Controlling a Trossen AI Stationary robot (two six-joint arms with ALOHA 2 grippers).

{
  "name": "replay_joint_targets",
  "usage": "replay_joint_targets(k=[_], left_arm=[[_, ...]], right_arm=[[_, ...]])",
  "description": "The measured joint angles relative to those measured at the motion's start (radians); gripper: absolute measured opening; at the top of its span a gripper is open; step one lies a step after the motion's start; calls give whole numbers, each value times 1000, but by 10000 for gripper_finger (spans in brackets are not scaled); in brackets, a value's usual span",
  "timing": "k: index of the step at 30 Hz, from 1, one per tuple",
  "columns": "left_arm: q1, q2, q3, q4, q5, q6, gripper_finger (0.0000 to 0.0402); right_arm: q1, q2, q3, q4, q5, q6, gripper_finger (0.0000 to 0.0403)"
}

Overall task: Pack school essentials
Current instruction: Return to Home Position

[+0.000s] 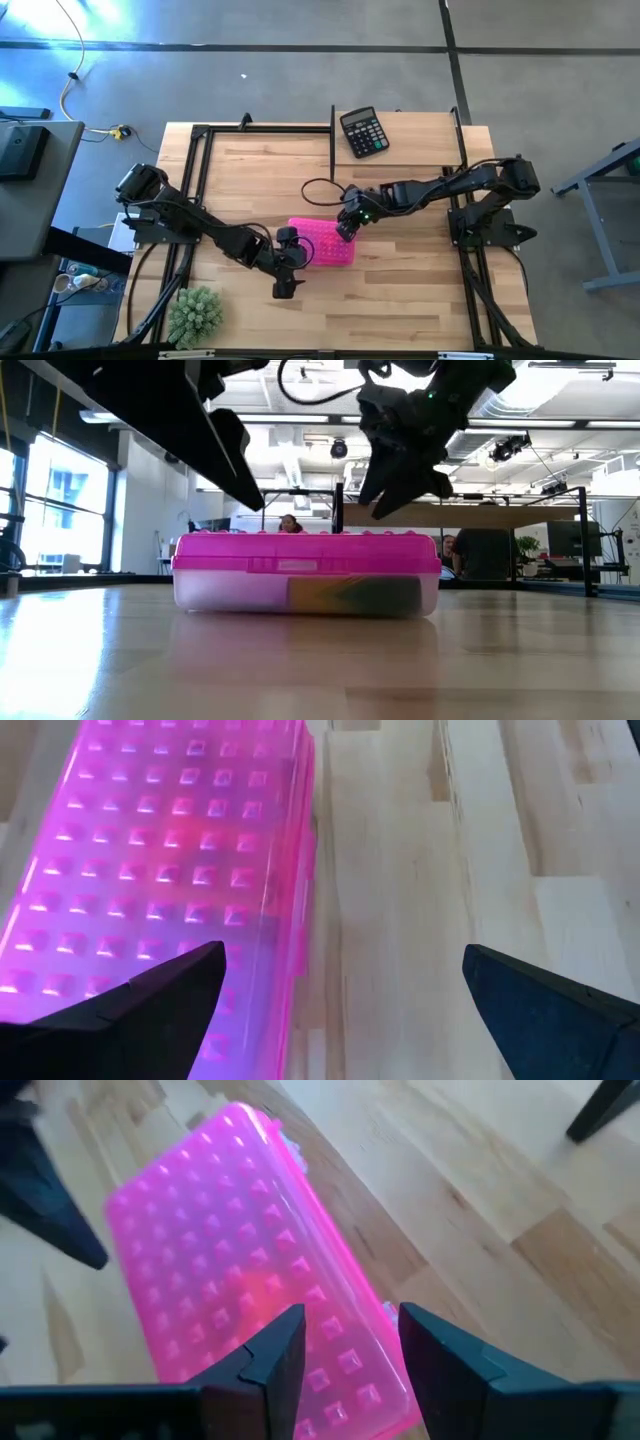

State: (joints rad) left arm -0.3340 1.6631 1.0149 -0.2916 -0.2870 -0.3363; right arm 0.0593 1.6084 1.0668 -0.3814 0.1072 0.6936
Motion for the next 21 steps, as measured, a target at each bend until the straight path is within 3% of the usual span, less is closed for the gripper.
replay_joint_targets(k=[6,11,18,21], left_arm=[[0,-46,21,-30,74,76,400],[-1,-151,-9,-9,74,129,400],[56,-302,-135,247,200,190,400],[79,-356,-202,353,208,195,400]], right_arm=[[1,-78,0,-2,-12,-68,153],[1,-168,0,7,-14,-161,153],[45,-301,1,51,57,-358,153],[84,-348,0,66,105,-448,153]])
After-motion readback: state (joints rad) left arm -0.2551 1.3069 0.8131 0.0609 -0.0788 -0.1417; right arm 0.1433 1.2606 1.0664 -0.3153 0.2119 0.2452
